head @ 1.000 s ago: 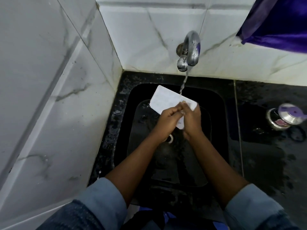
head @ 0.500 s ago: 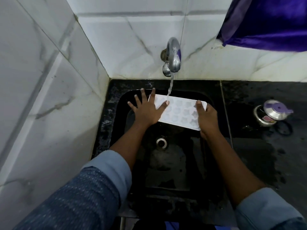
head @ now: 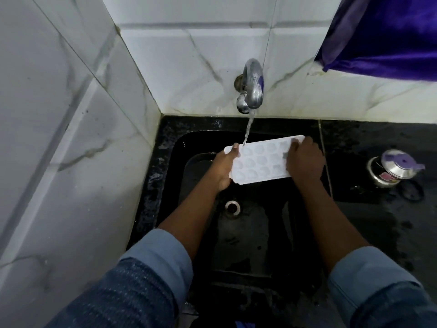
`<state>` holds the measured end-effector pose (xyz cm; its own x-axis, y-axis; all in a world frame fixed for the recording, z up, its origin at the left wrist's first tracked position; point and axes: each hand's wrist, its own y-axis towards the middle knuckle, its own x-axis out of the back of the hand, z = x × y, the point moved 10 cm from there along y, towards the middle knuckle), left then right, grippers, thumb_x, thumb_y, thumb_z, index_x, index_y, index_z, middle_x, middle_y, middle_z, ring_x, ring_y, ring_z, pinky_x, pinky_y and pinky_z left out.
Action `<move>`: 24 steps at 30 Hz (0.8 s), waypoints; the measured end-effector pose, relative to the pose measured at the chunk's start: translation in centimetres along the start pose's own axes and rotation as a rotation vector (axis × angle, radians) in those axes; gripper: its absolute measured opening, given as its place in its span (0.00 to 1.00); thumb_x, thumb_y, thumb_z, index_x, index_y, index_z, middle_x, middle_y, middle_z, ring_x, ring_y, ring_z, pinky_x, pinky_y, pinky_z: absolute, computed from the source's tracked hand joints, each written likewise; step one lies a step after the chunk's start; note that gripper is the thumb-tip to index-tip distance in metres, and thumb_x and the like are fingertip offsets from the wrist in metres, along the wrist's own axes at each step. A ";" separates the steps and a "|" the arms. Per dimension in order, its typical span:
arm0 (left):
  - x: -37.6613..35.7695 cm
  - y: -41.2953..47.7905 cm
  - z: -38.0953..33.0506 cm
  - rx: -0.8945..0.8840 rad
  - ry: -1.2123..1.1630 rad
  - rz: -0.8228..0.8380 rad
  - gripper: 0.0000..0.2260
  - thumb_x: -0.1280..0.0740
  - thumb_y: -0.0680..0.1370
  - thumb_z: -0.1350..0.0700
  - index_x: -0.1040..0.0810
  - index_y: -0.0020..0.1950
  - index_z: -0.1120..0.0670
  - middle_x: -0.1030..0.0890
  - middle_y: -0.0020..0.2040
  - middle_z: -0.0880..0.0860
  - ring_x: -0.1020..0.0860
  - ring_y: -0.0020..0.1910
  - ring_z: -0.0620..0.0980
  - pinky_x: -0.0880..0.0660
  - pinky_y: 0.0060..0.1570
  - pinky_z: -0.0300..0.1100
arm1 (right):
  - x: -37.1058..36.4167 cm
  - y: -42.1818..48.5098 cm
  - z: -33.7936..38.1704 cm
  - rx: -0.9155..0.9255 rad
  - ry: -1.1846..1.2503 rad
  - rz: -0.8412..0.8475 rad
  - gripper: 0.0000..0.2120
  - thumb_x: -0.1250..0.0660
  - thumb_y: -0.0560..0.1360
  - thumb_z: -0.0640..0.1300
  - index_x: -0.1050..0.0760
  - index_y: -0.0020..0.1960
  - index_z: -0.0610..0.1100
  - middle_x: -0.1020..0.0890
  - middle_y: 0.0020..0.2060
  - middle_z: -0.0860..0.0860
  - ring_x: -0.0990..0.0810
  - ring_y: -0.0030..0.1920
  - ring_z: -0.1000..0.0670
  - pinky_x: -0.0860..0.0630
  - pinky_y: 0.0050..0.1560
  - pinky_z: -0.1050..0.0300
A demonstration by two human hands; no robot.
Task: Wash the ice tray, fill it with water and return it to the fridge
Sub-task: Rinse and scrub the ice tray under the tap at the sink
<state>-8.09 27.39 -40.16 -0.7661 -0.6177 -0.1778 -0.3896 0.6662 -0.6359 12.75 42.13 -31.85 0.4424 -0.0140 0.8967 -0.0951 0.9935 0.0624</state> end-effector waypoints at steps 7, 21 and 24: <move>0.8 -2.8 1.5 0.079 -0.496 0.186 0.49 0.47 0.73 0.19 0.26 0.78 0.56 0.23 0.74 0.62 0.23 0.73 0.62 0.34 0.78 0.59 | -7.8 -3.9 7.4 0.240 -0.154 0.262 0.37 0.55 0.85 0.59 0.44 0.82 0.31 0.39 0.80 0.31 0.40 0.79 0.29 0.49 0.79 0.33; 5.4 -3.6 3.2 0.063 -0.660 0.063 0.49 0.54 0.76 0.20 0.21 0.71 0.59 0.16 0.62 0.61 0.17 0.58 0.59 0.23 0.64 0.54 | -11.3 -15.1 15.2 0.909 -0.156 0.635 0.44 0.60 0.80 0.68 0.57 0.85 0.38 0.53 0.85 0.41 0.56 0.85 0.42 0.57 0.83 0.43; 5.4 -4.4 3.5 0.099 -0.632 0.038 0.49 0.52 0.76 0.20 0.24 0.75 0.59 0.17 0.65 0.63 0.18 0.63 0.62 0.25 0.69 0.56 | -11.8 -8.4 11.6 0.603 -0.195 0.621 0.46 0.59 0.81 0.70 0.60 0.84 0.37 0.56 0.84 0.38 0.57 0.84 0.39 0.58 0.83 0.42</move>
<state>-8.69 19.69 -40.99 -0.3172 -0.7416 -0.5911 -0.2958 0.6696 -0.6813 -2.02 32.67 -37.88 0.0003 0.4344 0.9007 -0.7454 0.6006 -0.2893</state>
